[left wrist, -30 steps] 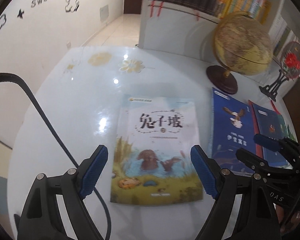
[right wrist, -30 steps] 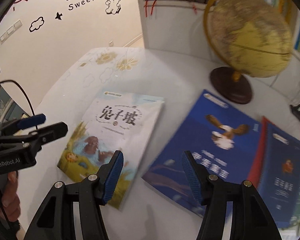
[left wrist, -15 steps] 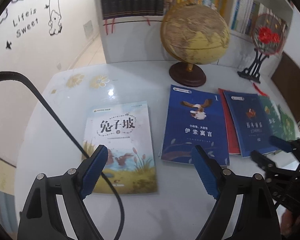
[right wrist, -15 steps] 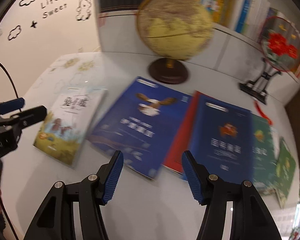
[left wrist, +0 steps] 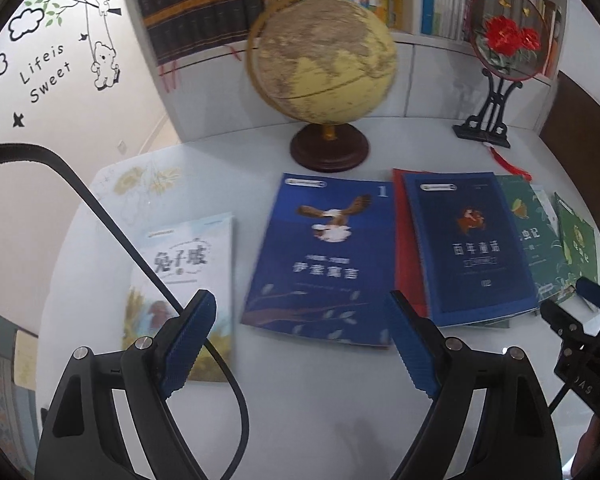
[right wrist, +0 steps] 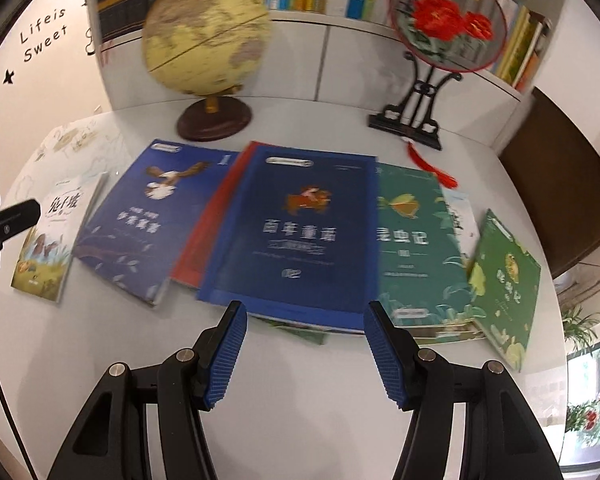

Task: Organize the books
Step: 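Withdraw both tools back over the row of books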

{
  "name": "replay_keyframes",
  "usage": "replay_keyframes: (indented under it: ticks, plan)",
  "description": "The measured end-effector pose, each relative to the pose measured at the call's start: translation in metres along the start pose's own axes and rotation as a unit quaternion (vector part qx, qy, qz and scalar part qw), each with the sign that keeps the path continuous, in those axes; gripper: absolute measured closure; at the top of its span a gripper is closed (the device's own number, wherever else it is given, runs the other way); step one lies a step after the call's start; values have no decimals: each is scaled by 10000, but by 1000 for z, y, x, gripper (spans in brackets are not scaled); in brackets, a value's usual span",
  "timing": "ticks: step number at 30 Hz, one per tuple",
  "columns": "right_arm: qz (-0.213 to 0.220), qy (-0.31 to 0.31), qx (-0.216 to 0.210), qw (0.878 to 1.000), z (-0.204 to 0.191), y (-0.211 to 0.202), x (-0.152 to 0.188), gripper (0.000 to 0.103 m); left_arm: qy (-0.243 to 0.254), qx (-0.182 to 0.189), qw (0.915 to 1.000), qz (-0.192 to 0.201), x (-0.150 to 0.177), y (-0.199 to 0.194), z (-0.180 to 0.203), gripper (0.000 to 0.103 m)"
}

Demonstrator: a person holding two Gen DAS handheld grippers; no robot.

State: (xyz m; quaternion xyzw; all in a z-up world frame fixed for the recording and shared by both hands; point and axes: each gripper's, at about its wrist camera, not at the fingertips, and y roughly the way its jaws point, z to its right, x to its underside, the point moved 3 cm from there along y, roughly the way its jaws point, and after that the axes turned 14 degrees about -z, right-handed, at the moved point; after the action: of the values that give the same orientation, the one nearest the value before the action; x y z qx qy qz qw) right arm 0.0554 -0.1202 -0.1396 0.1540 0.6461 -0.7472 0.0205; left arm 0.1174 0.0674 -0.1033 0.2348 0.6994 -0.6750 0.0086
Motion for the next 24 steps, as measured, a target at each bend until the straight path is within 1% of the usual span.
replay_keyframes:
  ticks: [5,7,10,13,15,18,21,22,24]
  plan:
    - [52,54,1,10000,36,1,-4,44,0,66,9999,-105,-3,3,33,18]
    - [22,90,-19,10000,48,4,-5,44,14,28,9999,-101,-5,4,46,18]
    - [-16,152,-106,9998,63,7,-7,44,95,-54,9999,-109,-6,7,66,18]
    - [-6,157,-145,9998,76,9,-7,44,147,5,9997,-176,-6,11,81,18]
    - [-18,146,-148,9998,83,12,-7,44,194,-26,9996,-202,-5,13,91,18]
    - [-12,202,-286,9994,94,14,-9,44,264,-83,9993,-233,-6,18,103,18]
    - [38,258,-367,9990,104,17,-10,44,275,-59,9992,-279,-4,25,108,18]
    - [68,259,-373,9989,106,18,-10,44,280,-31,9992,-286,-4,27,108,18]
    - [94,222,-363,9991,109,21,-10,44,278,153,9989,-339,-2,34,108,19]
